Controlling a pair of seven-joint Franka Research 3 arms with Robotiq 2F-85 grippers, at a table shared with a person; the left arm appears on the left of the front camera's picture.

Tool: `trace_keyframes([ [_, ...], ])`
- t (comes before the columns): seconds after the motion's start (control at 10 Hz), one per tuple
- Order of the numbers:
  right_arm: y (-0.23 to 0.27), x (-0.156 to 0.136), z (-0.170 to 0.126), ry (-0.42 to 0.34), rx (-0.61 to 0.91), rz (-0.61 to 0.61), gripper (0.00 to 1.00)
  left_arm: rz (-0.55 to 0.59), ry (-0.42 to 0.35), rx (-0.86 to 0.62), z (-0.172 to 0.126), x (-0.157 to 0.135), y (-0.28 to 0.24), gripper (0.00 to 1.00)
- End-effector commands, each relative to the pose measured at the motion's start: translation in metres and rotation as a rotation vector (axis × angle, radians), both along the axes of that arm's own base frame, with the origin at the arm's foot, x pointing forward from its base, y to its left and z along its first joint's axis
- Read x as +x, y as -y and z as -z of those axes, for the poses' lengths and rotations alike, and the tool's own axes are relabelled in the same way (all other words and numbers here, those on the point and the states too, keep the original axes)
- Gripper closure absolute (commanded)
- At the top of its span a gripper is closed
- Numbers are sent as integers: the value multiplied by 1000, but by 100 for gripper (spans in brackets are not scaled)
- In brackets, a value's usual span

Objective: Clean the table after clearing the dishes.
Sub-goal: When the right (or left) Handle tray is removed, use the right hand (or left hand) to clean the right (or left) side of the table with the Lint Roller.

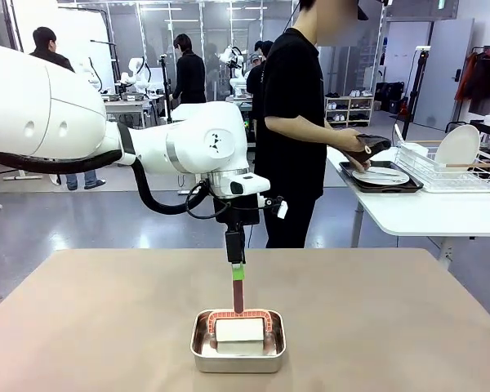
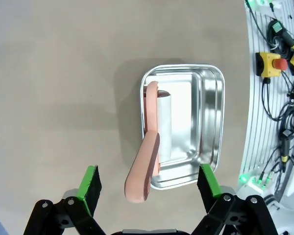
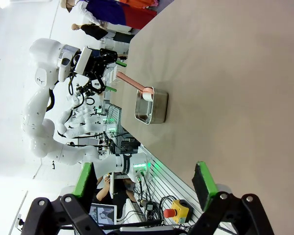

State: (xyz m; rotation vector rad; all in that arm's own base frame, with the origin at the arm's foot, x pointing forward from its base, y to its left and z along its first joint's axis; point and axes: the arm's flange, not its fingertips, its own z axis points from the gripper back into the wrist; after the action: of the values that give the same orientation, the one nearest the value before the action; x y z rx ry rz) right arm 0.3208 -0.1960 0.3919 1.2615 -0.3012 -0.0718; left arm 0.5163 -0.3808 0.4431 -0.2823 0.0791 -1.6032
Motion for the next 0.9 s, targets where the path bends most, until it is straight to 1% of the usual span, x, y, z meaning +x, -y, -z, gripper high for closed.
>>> trace_keyframes([
  [0.0, -1, -1, -1, 5, -3, 8, 0, -7, 13, 38, 7, -10, 0, 0],
  [0.1, -1, -1, -1, 5, -3, 8, 0, 3, 5, 71, 19, -15, -1, 0],
  [0.4, -1, -1, -1, 5, -3, 8, 0, 20, -7, 78, 24, -19, -1, 0],
  [0.8, -1, -1, -1, 5, -3, 8, 0, -1, -4, 35, 36, -25, 0, 0],
])
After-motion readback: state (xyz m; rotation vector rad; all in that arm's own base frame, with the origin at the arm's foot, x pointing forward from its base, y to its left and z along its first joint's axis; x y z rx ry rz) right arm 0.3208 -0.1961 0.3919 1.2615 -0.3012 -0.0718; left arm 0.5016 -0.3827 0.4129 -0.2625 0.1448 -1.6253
